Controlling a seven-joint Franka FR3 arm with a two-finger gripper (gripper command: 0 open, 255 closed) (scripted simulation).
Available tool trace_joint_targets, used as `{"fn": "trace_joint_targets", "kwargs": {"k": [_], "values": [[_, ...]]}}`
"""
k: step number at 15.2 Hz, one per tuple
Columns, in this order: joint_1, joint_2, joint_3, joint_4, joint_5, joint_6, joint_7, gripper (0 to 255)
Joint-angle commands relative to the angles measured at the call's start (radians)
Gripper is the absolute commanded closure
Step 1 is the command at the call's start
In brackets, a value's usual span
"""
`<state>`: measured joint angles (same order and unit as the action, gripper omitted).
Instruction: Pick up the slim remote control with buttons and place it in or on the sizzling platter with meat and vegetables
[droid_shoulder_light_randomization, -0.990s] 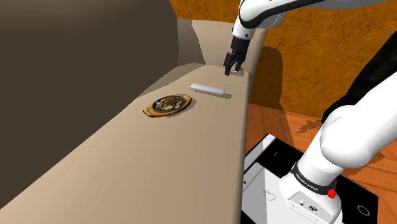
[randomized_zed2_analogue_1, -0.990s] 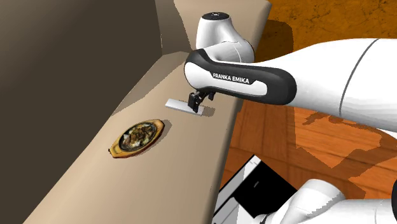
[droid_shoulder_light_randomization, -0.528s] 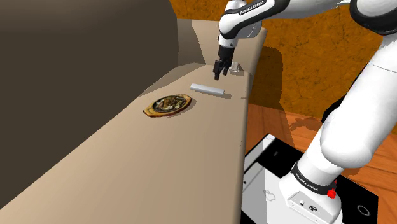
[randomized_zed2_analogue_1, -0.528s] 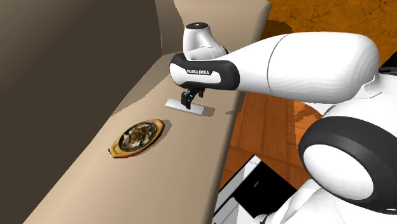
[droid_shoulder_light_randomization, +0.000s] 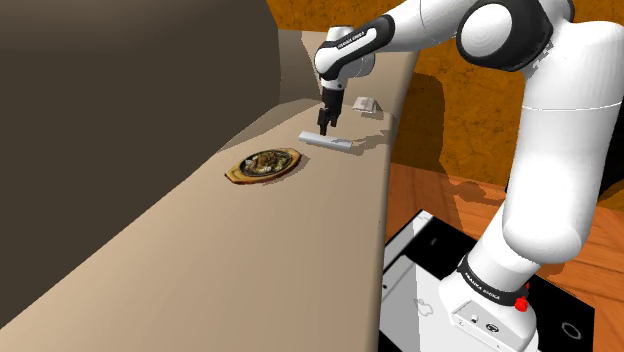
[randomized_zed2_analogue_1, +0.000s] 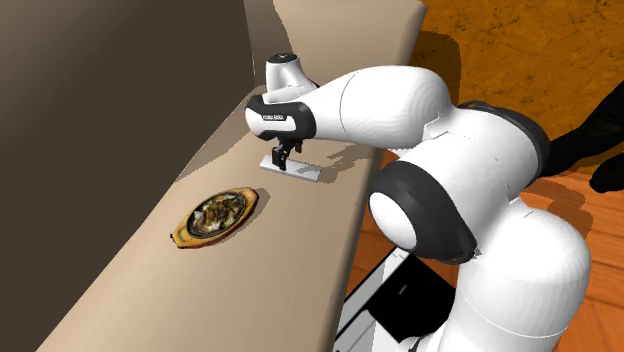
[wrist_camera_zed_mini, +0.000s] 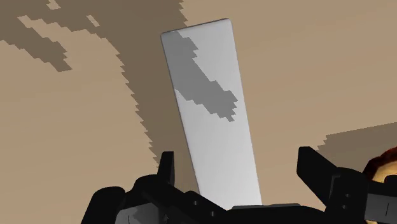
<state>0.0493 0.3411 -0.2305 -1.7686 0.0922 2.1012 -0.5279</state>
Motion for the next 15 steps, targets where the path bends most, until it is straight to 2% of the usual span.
{"fn": "trace_joint_targets", "kwargs": {"k": [1, 8, 15], "values": [[-0.006, 0.051, 0.006, 0.055, 0.006, -0.009, -0.018, 0], [-0.009, 0.097, 0.013, 0.016, 0.019, 0.075, -0.027, 0], [-0.01, 0.097, 0.013, 0.016, 0.019, 0.075, -0.026, 0]]}}
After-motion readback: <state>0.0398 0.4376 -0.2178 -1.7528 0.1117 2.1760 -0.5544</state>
